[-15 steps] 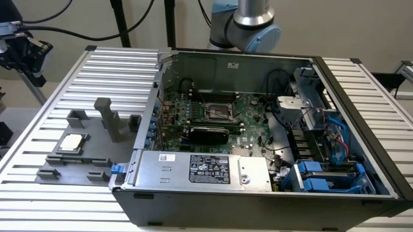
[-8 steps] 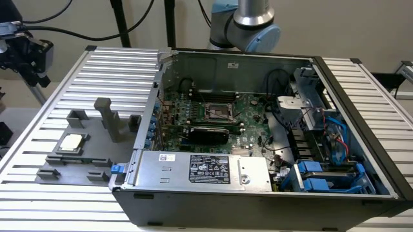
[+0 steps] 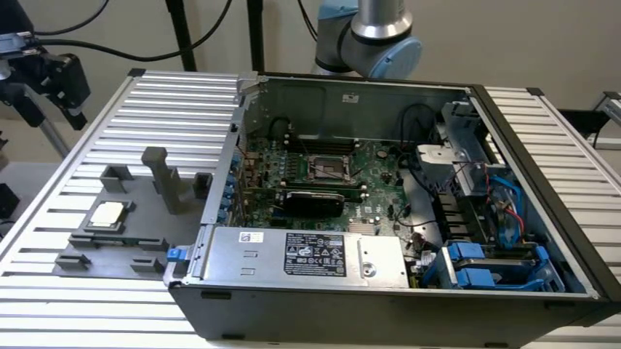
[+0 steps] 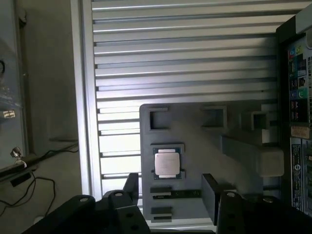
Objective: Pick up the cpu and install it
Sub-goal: 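Pick up the cpu and move it towards the insertion slot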
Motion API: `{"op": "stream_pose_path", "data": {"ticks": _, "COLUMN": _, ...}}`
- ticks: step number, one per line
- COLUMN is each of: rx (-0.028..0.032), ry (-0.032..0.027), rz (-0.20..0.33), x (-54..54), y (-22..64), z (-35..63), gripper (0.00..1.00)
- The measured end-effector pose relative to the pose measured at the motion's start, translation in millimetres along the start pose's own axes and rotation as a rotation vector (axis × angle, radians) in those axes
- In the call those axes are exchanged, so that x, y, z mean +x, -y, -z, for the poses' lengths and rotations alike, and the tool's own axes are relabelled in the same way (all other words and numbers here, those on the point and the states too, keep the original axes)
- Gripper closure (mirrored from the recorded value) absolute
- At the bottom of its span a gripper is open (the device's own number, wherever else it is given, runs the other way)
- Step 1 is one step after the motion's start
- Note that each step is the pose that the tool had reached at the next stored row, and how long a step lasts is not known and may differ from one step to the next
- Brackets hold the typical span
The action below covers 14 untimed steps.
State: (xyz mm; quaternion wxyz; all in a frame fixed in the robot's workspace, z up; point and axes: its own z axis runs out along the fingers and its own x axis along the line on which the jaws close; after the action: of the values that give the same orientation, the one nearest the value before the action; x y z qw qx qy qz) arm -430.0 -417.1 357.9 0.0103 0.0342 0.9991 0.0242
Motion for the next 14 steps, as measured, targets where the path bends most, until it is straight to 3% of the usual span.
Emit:
{"op": "stream_pose_path", "data": {"ticks": 3, "rx": 0.0, "ry": 0.0, "rz": 0.0, "x": 0.0, "y": 0.1, "z": -0.8, "gripper": 0.29}}
{"op": "stream_pose_path", "data": {"ticks": 4, "rx": 0.0, "ry": 0.0001, "rz": 0.0, "x": 0.1, "y": 0.3, "z": -2.5, "gripper": 0.23}}
{"op": "stream_pose_path", "data": {"ticks": 14, "rx": 0.0, "ry": 0.0, "rz": 0.0, "x": -0.2, "y": 8.9, "z": -20.2, "gripper": 0.23}}
